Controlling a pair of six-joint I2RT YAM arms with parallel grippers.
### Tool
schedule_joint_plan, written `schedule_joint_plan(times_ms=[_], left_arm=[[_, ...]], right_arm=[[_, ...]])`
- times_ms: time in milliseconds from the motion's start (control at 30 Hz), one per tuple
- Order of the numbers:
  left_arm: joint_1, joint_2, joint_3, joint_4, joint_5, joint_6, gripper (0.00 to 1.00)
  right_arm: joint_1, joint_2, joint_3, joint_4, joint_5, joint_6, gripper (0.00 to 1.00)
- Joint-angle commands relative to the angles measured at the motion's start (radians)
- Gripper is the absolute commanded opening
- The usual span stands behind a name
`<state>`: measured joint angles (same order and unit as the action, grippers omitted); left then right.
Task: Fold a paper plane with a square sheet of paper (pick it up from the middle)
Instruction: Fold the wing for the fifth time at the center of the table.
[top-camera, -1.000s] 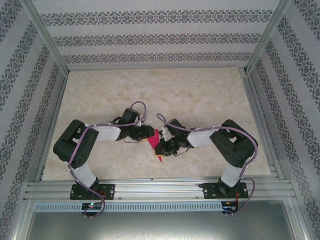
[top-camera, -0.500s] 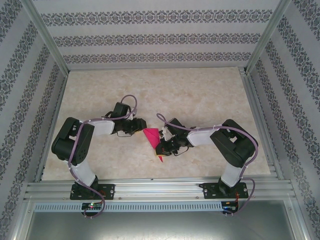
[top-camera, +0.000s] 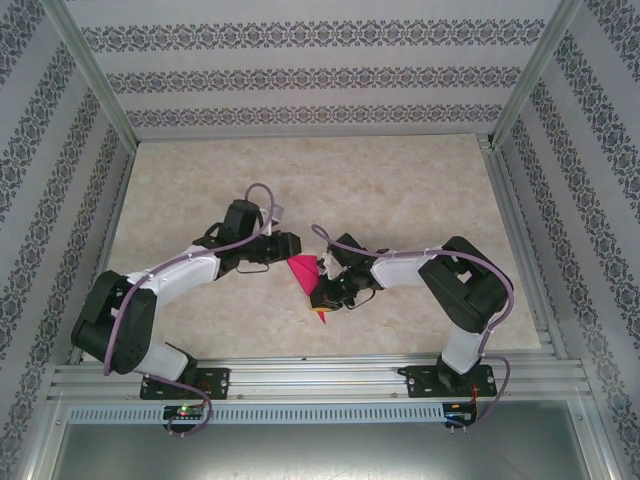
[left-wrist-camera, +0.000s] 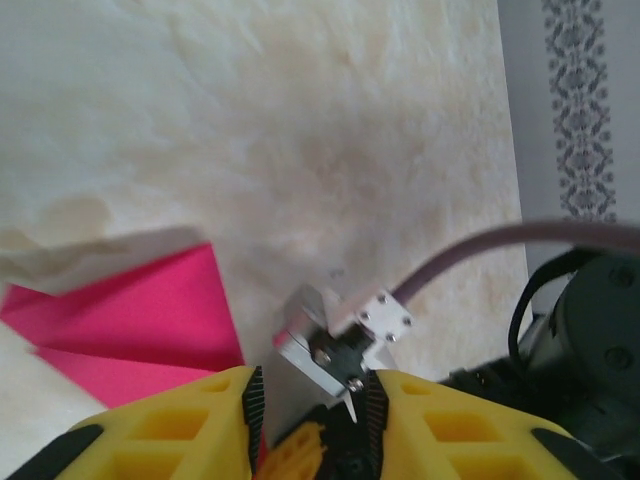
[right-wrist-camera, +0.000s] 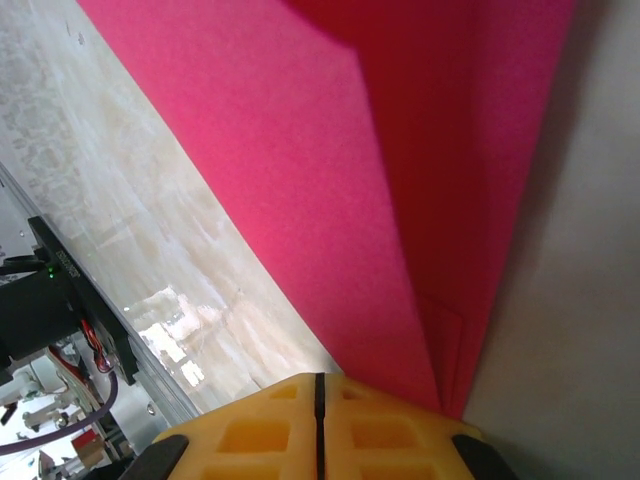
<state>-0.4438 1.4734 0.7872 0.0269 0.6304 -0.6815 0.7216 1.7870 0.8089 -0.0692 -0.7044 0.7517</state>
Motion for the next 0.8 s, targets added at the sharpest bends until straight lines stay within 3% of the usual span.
schedule_joint_plan(times_ms=[0, 233, 367, 567, 767], left_arm=[[-0.041, 0.073, -0.022, 0.061, 0.024, -0.024, 0.35], [-0.076, 0.262, 0.036, 0.16, 0.021, -0.074, 0.34], [-0.077, 0.327, 0.057, 0.1, -0.026, -0.071, 0.32], [-0.076, 0.355, 0.038, 0.022, -0.094, -0.053, 0.29], [-0.077, 0.357, 0.04, 0.012, -0.088, -0.049, 0.28]], right_arm=[[-0.009, 0.023, 0.008, -0.03, 0.059, -0.014, 0.08], [-0.005, -0.01, -0.019, -0.015, 0.072, 0.002, 0.09], [-0.005, -0.063, -0.042, 0.031, 0.065, 0.042, 0.1], [0.007, -0.143, -0.018, 0.069, 0.065, 0.076, 0.12], [0.007, -0.076, -0.018, 0.081, 0.086, 0.08, 0.12]])
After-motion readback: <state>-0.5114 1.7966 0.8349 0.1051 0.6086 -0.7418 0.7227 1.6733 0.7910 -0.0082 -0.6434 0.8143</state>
